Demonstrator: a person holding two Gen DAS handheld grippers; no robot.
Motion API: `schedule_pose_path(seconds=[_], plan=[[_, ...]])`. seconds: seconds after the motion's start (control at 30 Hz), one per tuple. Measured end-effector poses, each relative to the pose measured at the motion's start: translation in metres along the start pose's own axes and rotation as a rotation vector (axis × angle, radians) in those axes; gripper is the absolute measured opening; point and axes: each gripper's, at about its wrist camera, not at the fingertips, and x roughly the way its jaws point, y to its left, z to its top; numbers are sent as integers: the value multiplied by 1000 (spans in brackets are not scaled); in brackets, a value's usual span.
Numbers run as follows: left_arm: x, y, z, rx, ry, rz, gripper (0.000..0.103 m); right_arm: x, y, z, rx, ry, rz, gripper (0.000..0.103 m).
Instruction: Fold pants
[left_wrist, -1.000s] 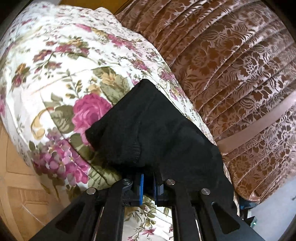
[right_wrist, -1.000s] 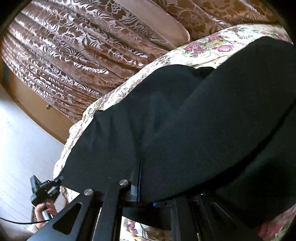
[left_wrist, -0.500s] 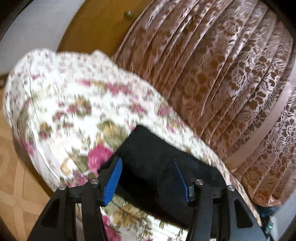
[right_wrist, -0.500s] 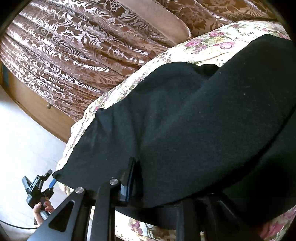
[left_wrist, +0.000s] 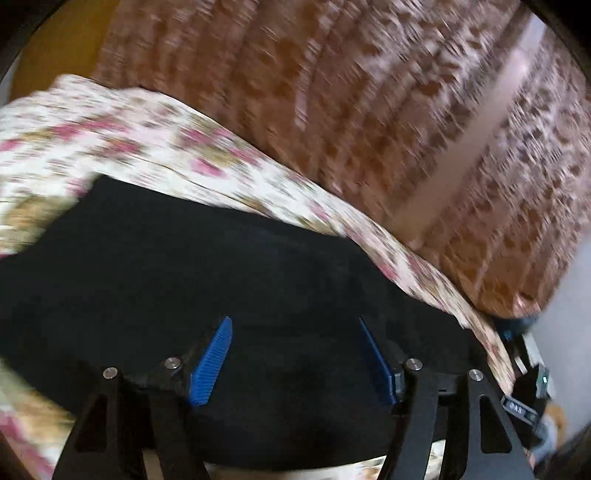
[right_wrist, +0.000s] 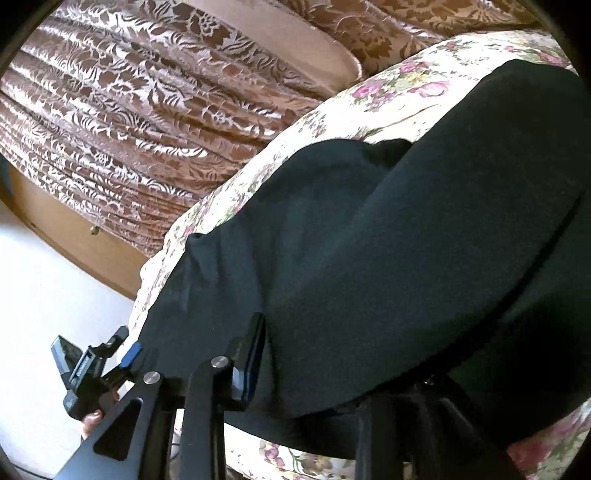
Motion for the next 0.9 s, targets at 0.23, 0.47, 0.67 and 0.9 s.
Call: schedule_pose_path(seconds=[0.23,0.47,0.67,0.9], plan=[[39,-51,-19,119,68,-43,68,-9,-10,4,50,-18,16,31],[47,-49,-28,170,52,-28,69,-29,-23,16,54,-88,-41,37],[46,-43,-33,148,20,-50,69,-55,-53,34,119,-187,-120,38],[46,-42,-33,147,14,-57,69,-86,-99,63,226,-310,-239,38]])
